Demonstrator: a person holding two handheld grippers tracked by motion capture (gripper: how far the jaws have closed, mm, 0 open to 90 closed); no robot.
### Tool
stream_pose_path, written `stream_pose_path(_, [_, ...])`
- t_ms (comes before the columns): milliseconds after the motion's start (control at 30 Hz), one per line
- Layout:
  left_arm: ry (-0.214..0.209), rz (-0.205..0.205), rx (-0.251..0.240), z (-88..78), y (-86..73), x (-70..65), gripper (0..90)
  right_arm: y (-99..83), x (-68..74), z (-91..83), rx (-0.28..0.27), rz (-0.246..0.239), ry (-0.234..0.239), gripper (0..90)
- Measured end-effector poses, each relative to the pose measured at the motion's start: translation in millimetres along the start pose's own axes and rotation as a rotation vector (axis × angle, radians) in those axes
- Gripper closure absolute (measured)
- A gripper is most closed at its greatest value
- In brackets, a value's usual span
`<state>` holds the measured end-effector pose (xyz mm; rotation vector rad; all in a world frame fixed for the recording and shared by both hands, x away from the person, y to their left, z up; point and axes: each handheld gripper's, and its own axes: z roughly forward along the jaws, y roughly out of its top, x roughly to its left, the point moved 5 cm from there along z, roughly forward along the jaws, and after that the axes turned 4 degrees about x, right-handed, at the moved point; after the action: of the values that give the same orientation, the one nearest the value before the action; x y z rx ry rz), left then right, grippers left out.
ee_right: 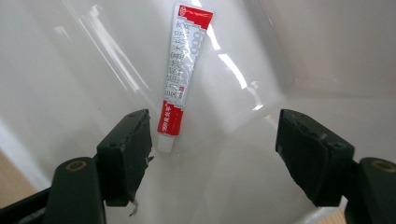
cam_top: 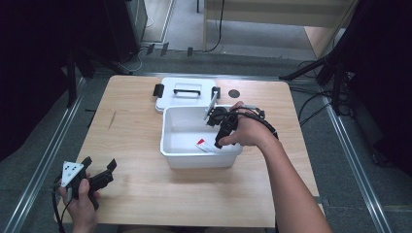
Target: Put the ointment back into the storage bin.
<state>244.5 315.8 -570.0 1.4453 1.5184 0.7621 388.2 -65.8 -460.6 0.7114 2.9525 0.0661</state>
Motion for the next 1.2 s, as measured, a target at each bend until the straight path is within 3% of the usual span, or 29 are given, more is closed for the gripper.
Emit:
stream_pose_path(433, [-0.001, 0.001, 0.002, 0.0, 0.0, -0.3, 7.9, -5.1, 4.8, -33.3, -0.031, -0.014, -0.006, 13.4])
stream_pose_path(833, [-0.001, 0.003, 0.002, 0.1, 0.0, -0.5, 7.9, -21.5, 0.5, -51.6, -0.062, 0.016, -0.006, 13.1])
stream_pose_path(1200, [0.001, 0.003, 0.001, 0.2, 0.0, -0.7, 7.9, -42.6, -6.0, -57.3, -0.039, 0.029, -0.032, 13.0])
